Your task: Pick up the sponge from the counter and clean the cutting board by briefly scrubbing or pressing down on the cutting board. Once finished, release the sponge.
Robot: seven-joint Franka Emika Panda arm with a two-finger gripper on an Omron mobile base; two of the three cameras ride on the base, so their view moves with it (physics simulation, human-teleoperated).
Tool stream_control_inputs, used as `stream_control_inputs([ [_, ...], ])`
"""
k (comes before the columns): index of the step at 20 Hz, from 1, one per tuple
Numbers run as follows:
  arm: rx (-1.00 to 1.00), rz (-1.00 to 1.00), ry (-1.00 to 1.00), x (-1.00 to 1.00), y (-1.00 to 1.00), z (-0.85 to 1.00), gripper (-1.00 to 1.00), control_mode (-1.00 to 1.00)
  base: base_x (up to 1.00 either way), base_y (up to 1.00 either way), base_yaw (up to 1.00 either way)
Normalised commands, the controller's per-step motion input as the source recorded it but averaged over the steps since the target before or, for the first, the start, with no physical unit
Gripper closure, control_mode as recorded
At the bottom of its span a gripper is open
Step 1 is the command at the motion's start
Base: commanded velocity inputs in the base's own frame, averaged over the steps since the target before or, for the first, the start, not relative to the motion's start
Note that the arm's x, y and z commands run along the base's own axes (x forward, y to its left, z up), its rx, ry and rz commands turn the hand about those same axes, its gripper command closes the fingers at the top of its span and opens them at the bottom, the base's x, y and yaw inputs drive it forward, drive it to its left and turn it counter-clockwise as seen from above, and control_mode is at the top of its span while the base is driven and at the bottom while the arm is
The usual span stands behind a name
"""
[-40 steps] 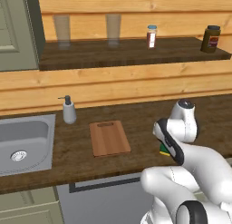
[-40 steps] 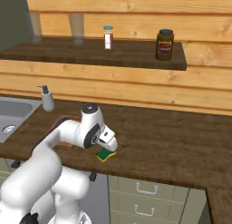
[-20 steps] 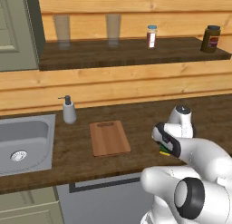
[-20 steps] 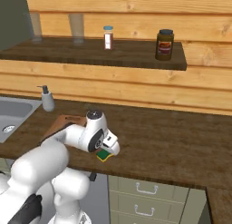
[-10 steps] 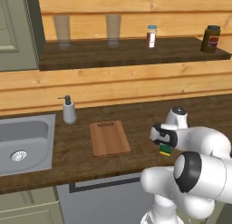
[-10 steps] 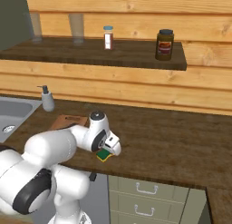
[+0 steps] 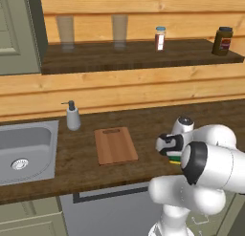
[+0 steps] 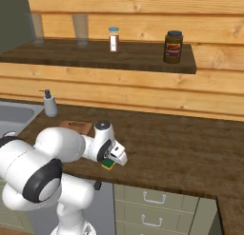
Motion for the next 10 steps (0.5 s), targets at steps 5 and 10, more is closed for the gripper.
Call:
stream_control_inputs([
  [5, 0.01, 0.07, 0.00, 0.01, 0.17, -0.10, 1.00, -1.00, 0.00, 0.00, 0.00],
  [10, 0.13, 0.01, 0.00, 0.00, 0.00, 0.05, 1.00, -1.00, 0.00, 0.00, 0.00],
])
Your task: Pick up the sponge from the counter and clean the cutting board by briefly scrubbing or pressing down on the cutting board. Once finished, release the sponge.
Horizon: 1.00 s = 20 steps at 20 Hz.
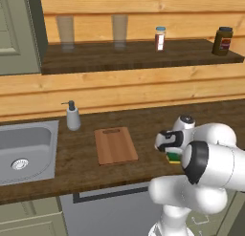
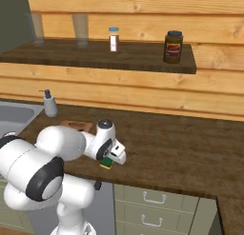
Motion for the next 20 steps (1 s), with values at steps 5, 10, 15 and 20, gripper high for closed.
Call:
stream_control_inputs([
  [5, 0.13, 0.06, 0.00, 0.20, 0.37, 0.76, 1.00, -1.00, 0.00, 0.00, 0.00],
  [10, 0.02, 0.03, 0.00, 0.82, 0.91, 0.93, 1.00, -1.00, 0.00, 0.00, 0.00],
  [15, -0.06, -0.05, 0.00, 0.86, 1.00, 0.31, 1.00, -1.00, 0.00, 0.00, 0.00],
  [20, -0.16, -0.29, -0.11, 0.64, 1.00, -0.07, 1.00, -1.00, 0.00, 0.00, 0.00],
])
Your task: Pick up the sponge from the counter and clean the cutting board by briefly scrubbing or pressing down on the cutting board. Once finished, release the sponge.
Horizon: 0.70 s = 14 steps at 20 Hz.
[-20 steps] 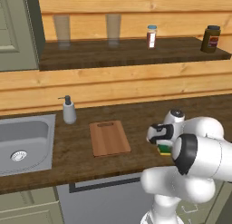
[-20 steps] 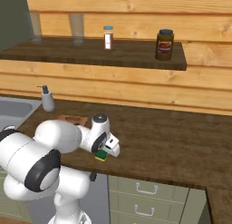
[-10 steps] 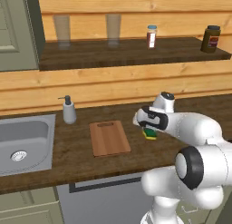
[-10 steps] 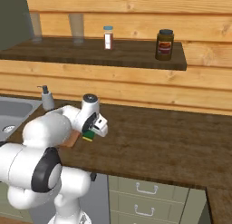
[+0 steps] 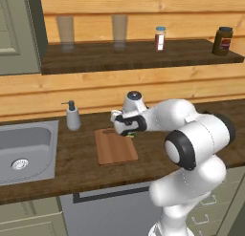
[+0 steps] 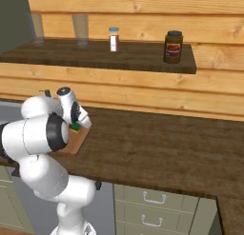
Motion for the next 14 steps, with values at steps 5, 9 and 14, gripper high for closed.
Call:
stream_control_inputs([
  [5, -0.13, -0.33, -0.15, 0.36, 0.95, -0.18, 1.00, -1.00, 0.00, 0.00, 0.00],
  [9, -0.01, -0.13, -0.01, 0.46, 0.48, -0.10, 1.00, -1.00, 0.00, 0.00, 0.00],
  [14, 0.00, 0.00, 0.03, 0.31, 0.05, -0.05, 1.00, -1.00, 0.00, 0.00, 0.00],
])
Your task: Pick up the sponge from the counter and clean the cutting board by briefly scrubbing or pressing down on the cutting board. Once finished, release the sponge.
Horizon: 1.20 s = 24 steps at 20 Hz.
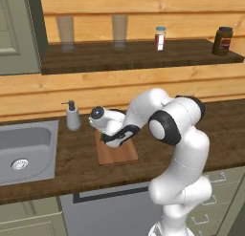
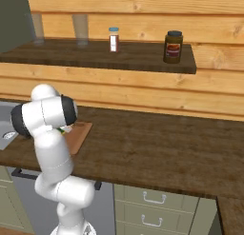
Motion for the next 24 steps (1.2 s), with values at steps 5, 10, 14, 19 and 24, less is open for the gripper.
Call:
stream_control_inputs([
  [5, 0.05, 0.00, 0.11, 0.42, 0.01, -0.17, 1.00, -1.00, 0.00, 0.00, 0.00],
  [10, 0.00, 0.00, 0.15, 0.60, 0.23, -0.21, 1.00, -1.00, 0.00, 0.00, 0.00],
  [14, 0.00, 0.01, 0.04, 0.49, 0.36, -0.17, 1.00, -1.00, 0.00, 0.00, 0.00],
  [19, 0.00, 0.04, 0.00, 0.08, 0.09, -0.36, 1.00, -1.00, 0.00, 0.00, 0.00],
  [24, 0.00, 0.06, 0.00, 0.00, 0.00, -0.52, 1.00, -1.00, 0.00, 0.00, 0.00],
])
